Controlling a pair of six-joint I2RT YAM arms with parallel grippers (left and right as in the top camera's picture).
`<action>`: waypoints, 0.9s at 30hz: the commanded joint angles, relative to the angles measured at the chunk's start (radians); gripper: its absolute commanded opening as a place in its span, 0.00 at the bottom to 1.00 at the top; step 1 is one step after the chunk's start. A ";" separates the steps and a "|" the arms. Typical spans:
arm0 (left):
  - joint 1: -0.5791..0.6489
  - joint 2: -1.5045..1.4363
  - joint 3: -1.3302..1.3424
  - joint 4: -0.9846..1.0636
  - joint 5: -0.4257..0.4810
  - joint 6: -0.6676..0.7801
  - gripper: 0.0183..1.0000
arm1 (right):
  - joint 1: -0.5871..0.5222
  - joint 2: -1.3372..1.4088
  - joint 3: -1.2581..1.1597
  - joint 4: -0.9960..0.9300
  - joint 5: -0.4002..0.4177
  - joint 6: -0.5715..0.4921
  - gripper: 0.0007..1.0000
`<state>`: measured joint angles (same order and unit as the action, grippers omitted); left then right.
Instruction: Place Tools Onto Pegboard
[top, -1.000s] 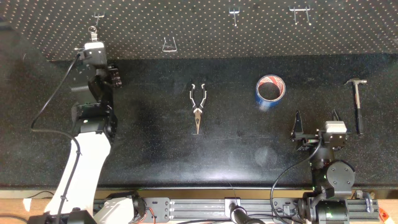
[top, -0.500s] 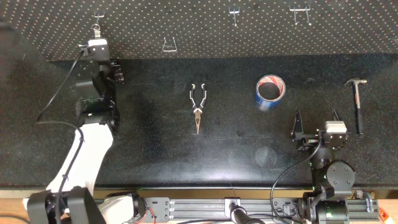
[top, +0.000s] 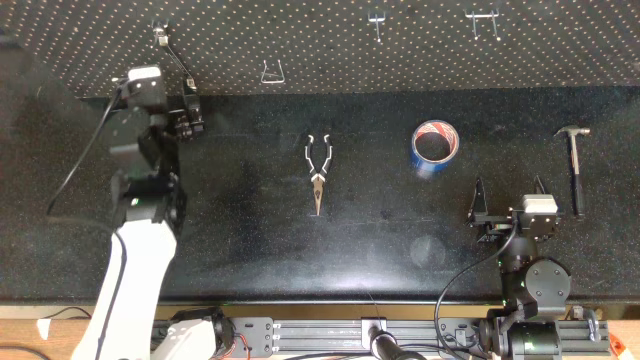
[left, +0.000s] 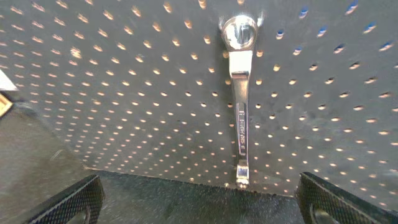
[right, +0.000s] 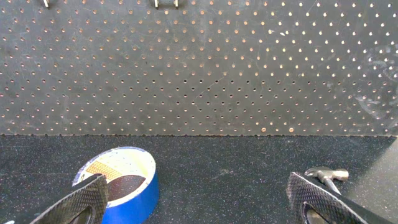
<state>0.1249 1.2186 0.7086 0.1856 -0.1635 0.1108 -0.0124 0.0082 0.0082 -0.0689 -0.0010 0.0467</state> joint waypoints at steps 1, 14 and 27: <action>-0.002 -0.317 -0.116 -0.124 -0.020 0.001 1.00 | -0.004 -0.007 -0.004 -0.004 0.009 -0.007 0.93; -0.002 -0.624 -0.136 -0.420 0.159 0.000 1.00 | -0.004 -0.007 -0.004 -0.004 0.009 -0.007 0.93; -0.002 -0.592 -0.136 -0.391 0.532 -0.402 1.00 | -0.004 -0.007 -0.004 -0.004 0.009 -0.007 0.93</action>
<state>0.1249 0.6201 0.5724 -0.2085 0.3744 -0.1047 -0.0124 0.0082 0.0082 -0.0689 -0.0010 0.0467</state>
